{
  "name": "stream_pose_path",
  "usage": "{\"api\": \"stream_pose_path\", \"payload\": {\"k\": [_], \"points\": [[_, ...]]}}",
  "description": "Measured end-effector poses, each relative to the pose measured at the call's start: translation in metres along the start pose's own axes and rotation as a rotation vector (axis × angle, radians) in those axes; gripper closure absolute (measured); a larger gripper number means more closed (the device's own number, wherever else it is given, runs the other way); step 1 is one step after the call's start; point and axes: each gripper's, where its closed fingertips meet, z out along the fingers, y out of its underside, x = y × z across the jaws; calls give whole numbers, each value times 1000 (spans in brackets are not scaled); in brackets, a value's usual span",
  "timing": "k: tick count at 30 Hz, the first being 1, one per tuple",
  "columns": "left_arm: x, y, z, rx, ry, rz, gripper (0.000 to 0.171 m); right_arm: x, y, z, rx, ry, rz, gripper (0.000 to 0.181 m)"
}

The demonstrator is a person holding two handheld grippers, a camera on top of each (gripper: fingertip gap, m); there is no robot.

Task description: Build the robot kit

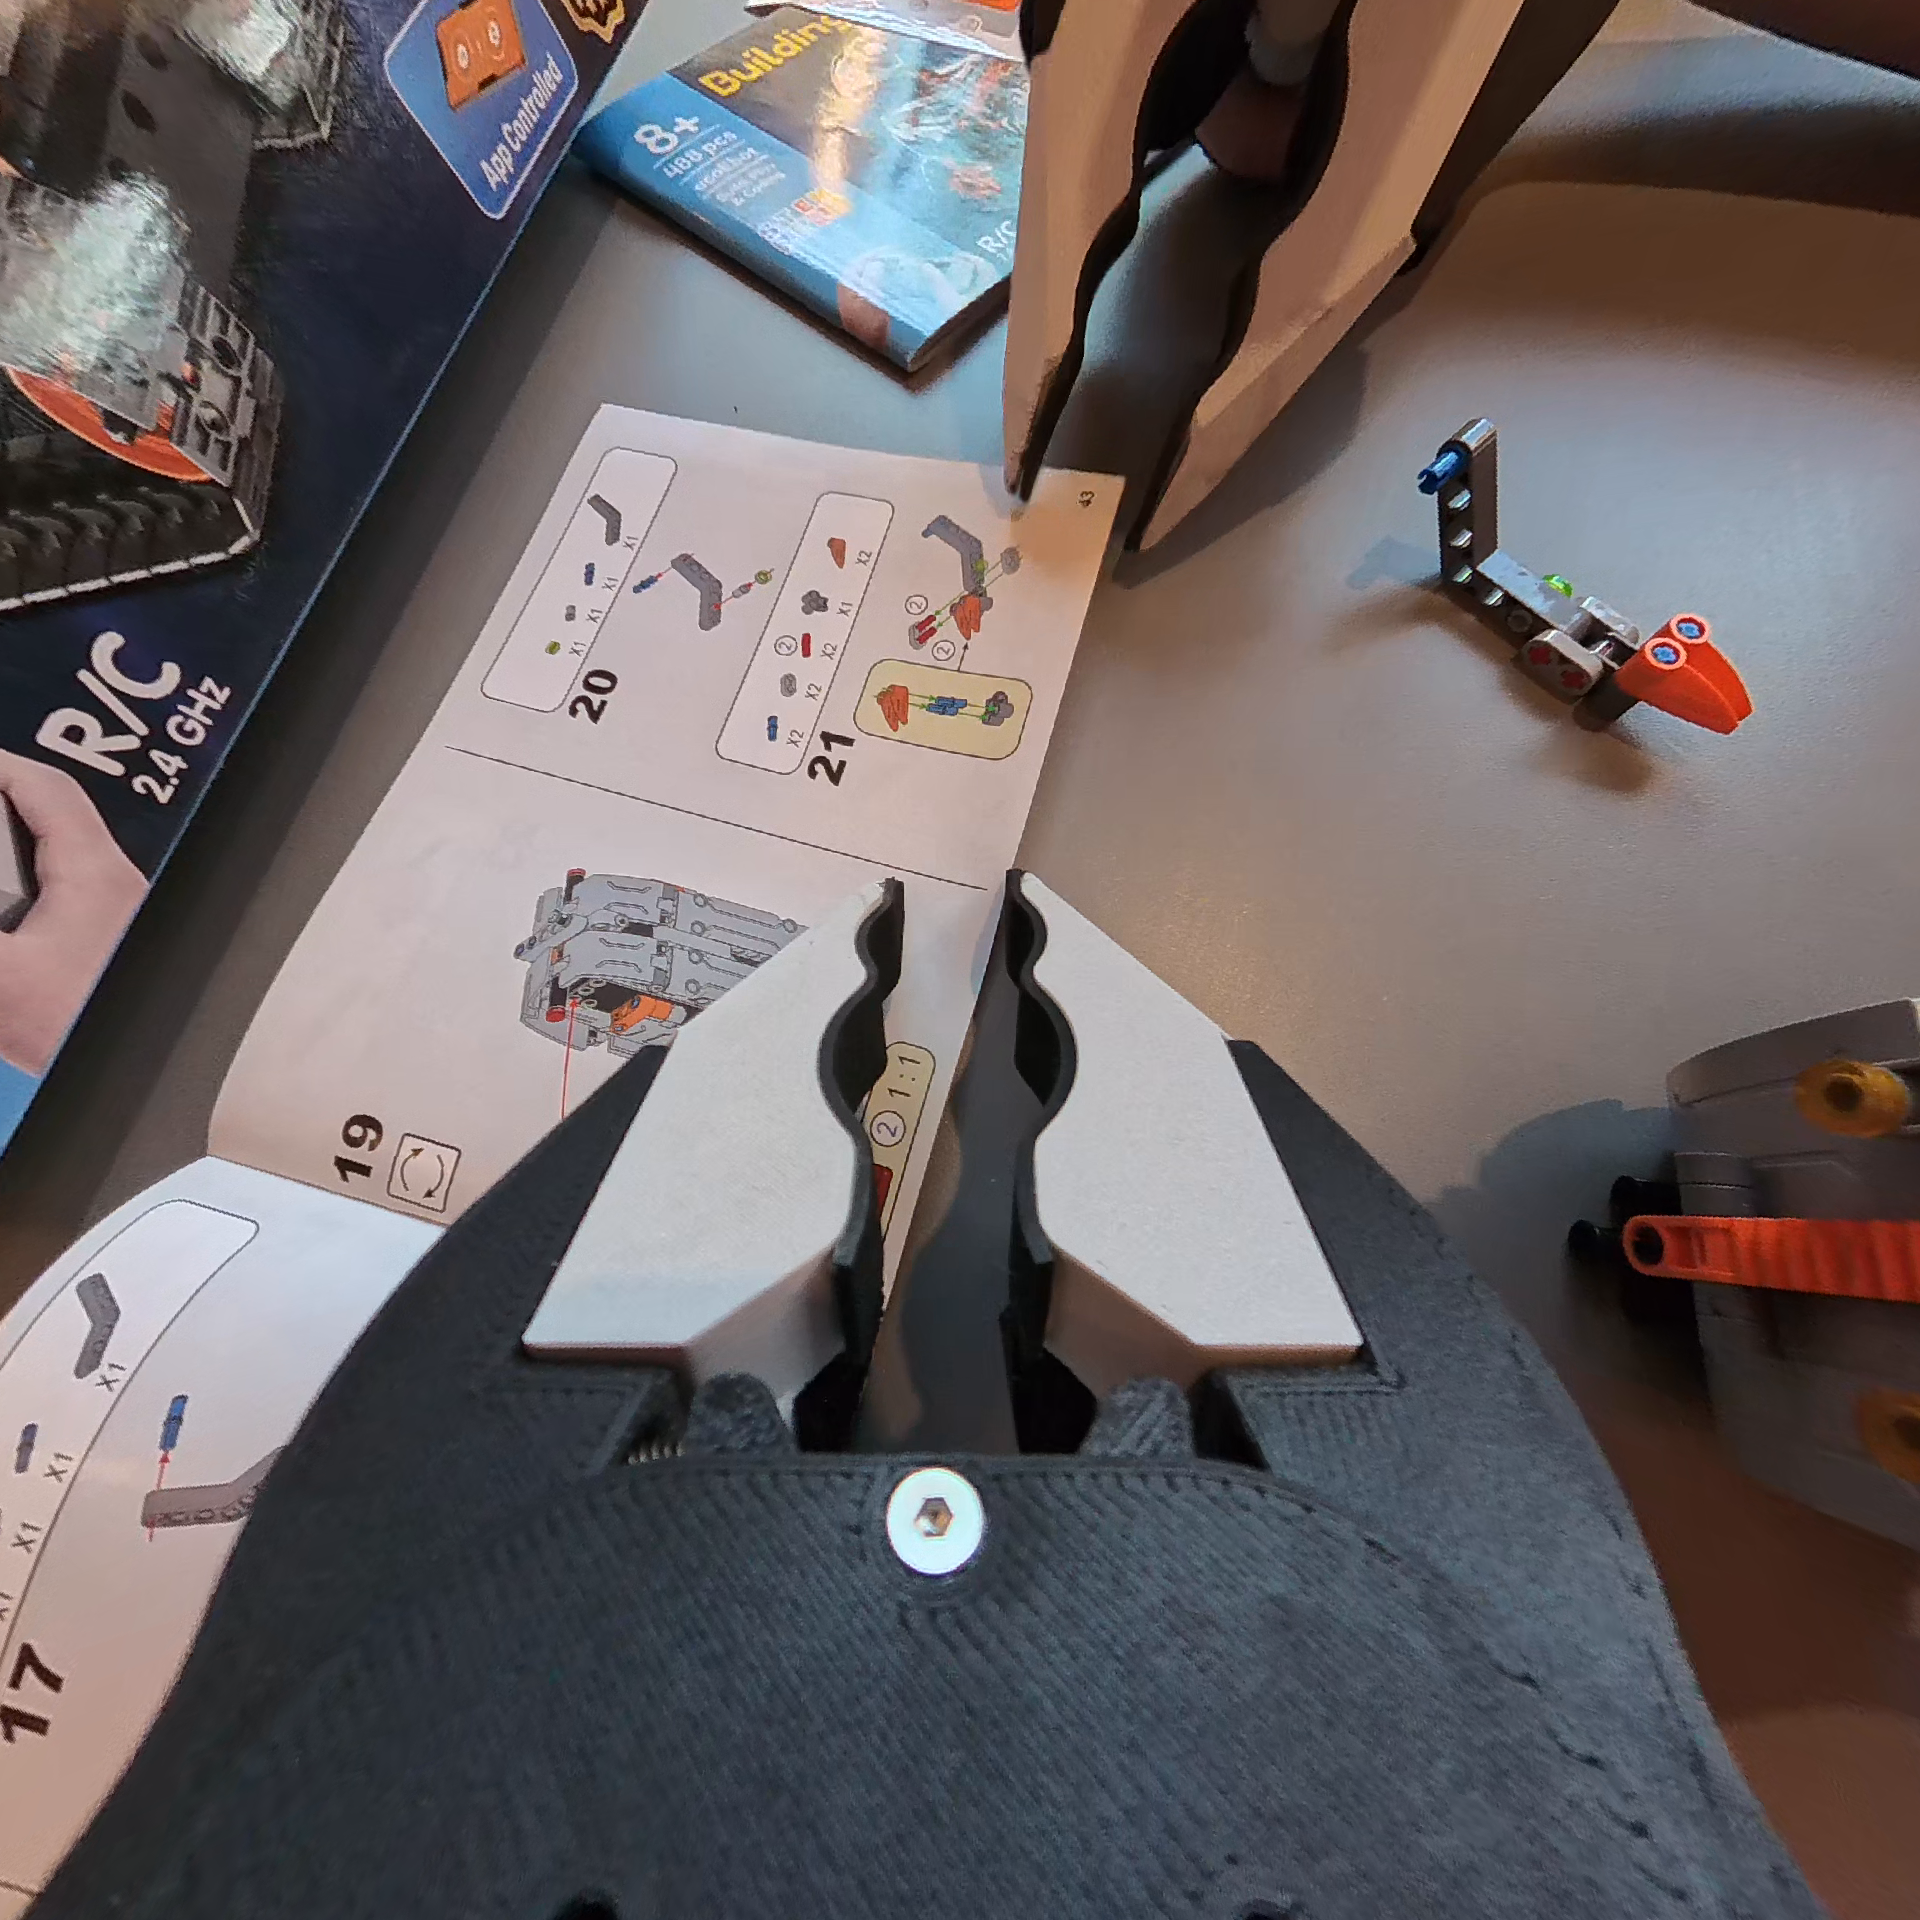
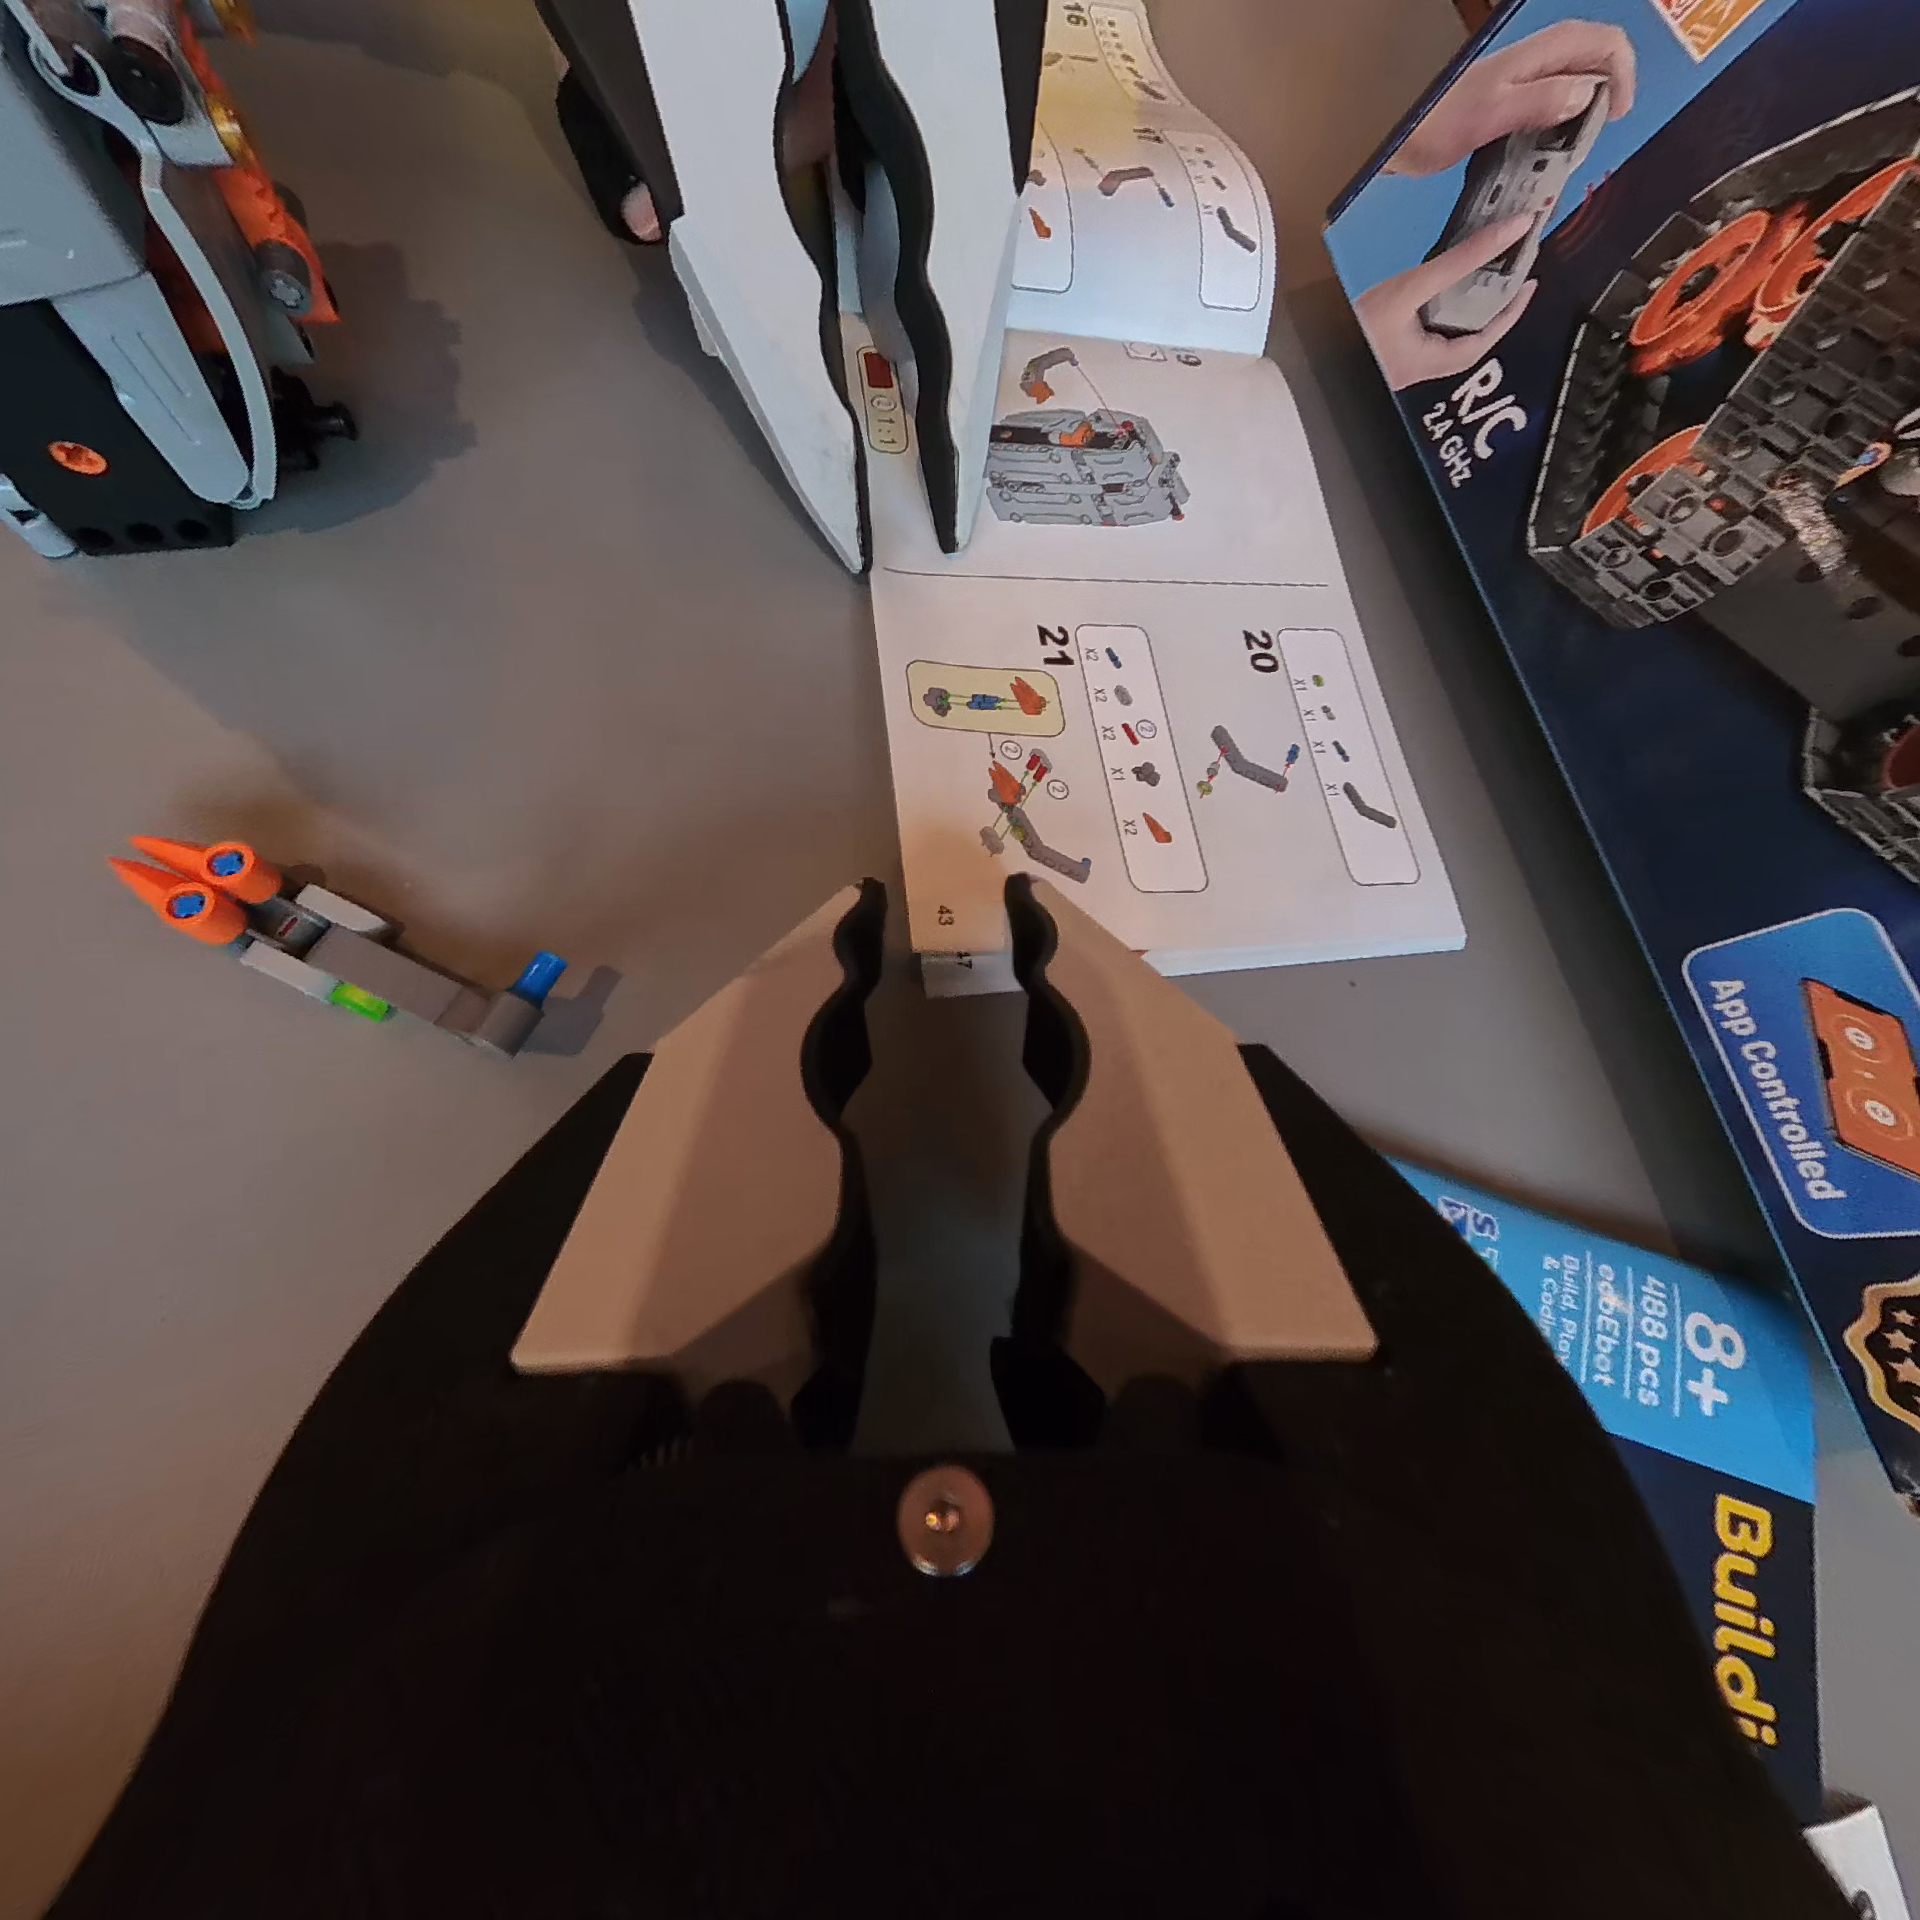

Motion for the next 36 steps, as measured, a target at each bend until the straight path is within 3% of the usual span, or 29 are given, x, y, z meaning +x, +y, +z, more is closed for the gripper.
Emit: {"api": "stream_pose_path", "payload": {"k": [14,18,25,27,29,33,36], "points": [[0,-1,0,4,22,-26,155,8,-2,-6,-1,79,-83,160],[0,-1,0,4,22,-26,156,7,-5,-6,5,89,-126,174],[1,-1,1,4,19,-20,156,11,-12,-8,33,94,-76,181],[3,-2,0,7,29,-29,148,13,-12,-8,32,89,-49,181],[3,-7,-1,15,36,-51,141,13,-13,-8,38,88,-49,181],[8,-31,2,82,52,-68,142,12,-18,-7,46,85,-49,181],[9,-39,16,53,9,9,144,13,-22,-8,57,82,-29,181]]}}
